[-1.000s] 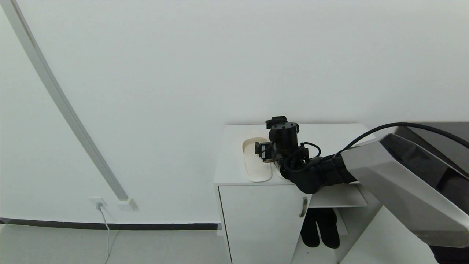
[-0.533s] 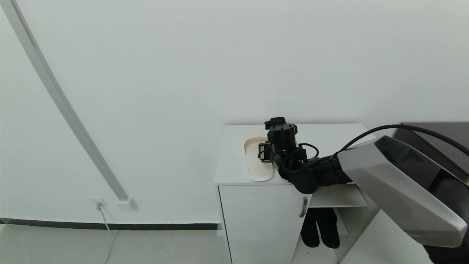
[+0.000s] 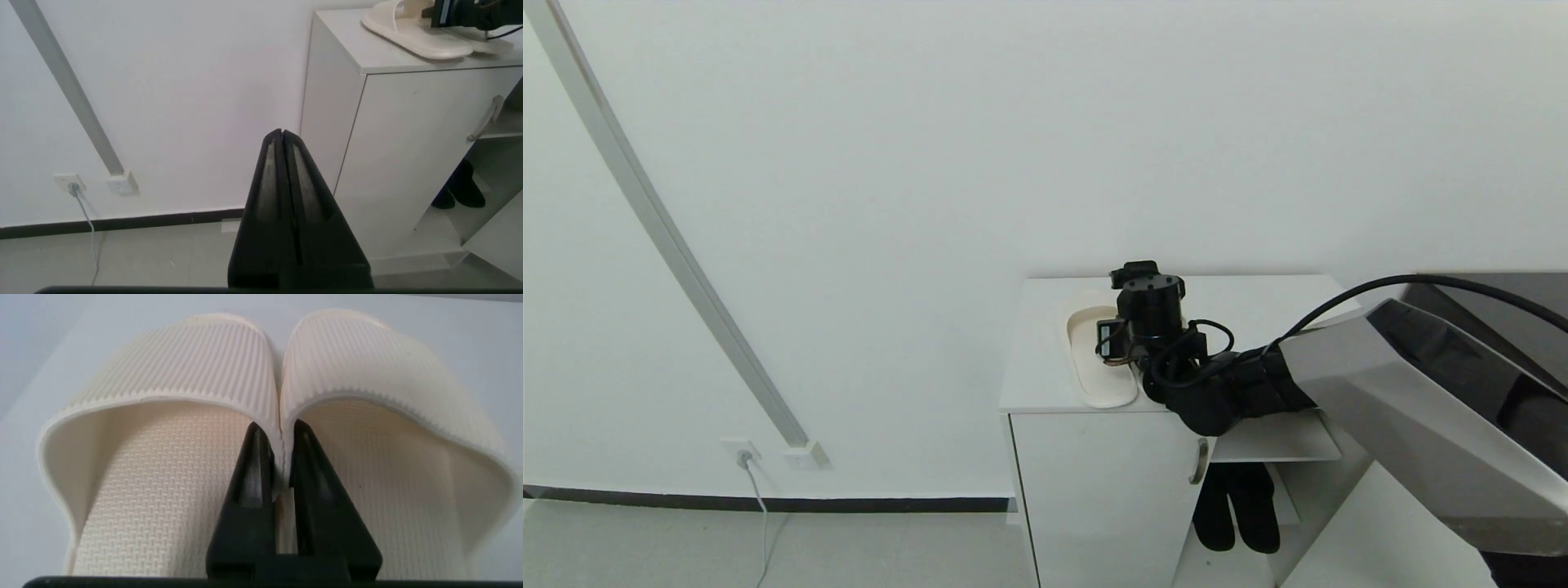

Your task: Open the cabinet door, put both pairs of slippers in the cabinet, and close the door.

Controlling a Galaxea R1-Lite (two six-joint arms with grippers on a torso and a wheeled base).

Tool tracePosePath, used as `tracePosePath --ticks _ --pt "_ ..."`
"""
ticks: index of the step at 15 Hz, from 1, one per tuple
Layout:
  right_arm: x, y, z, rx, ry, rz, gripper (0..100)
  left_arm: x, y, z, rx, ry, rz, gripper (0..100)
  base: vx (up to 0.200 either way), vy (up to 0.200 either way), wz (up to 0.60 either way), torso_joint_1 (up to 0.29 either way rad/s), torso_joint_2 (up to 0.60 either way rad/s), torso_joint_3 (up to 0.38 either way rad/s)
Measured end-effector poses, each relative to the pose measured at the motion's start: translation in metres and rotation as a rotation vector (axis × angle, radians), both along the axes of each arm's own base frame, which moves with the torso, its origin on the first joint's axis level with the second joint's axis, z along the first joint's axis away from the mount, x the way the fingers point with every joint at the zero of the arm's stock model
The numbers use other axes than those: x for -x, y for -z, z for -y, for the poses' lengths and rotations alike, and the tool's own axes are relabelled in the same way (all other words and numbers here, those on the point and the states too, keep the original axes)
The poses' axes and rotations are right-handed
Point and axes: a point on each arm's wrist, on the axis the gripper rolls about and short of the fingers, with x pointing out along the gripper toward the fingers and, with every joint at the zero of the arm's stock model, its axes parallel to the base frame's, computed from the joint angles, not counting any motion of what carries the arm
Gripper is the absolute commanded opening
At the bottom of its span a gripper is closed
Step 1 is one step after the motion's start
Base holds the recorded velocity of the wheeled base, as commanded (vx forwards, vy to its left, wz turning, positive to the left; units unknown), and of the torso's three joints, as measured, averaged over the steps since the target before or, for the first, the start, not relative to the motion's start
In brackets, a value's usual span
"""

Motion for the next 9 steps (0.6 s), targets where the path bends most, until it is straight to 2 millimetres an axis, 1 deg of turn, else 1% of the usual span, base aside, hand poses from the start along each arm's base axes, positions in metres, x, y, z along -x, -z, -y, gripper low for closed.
tracePosePath --ticks 3,5,9 --pt "0.013 -0.008 0.004 -0.008 -0.013 0.004 0 0.0 0.0 0.0 0.0 0.001 0.0 0 0.0 0.0 0.0 0.0 0.0 0.0" --pt "0.023 -0.008 0.007 -0.004 -0.025 -0.001 0 0.0 0.0 0.0 0.0 0.0 0.0 0 0.0 0.0 0.0 0.0 0.0 0.0" --pt "0.045 -0.016 0.019 -0.004 -0.087 -0.019 0 0.0 0.0 0.0 0.0 0.0 0.0 0 0.0 0.0 0.0 0.0 0.0 0.0"
